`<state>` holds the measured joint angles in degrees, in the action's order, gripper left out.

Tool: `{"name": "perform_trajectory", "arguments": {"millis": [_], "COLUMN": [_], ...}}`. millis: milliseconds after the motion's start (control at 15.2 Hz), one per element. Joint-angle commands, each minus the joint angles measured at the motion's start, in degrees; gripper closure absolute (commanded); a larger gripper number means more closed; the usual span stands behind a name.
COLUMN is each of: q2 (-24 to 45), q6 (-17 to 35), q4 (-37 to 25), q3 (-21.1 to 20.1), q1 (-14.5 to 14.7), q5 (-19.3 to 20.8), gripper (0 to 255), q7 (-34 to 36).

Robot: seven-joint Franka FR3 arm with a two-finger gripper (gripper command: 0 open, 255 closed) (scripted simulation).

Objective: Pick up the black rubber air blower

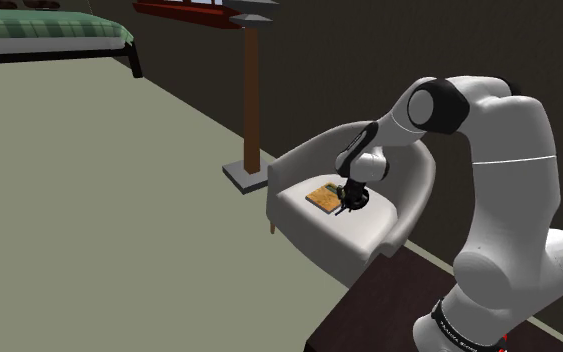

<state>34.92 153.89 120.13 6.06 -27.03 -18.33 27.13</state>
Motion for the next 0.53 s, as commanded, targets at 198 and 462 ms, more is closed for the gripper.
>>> {"name": "perform_trajectory", "arguments": {"millis": [198,462], "q2": [-3.3,-6.2], "q6": [-2.5,-4.6], "q4": [0.9,1.5], "q3": [1.0,1.8], "q1": [0.8,1.4], "q5": [1.0,1.9], "gripper": [255,255], "q7": [0.9,1.8]}}
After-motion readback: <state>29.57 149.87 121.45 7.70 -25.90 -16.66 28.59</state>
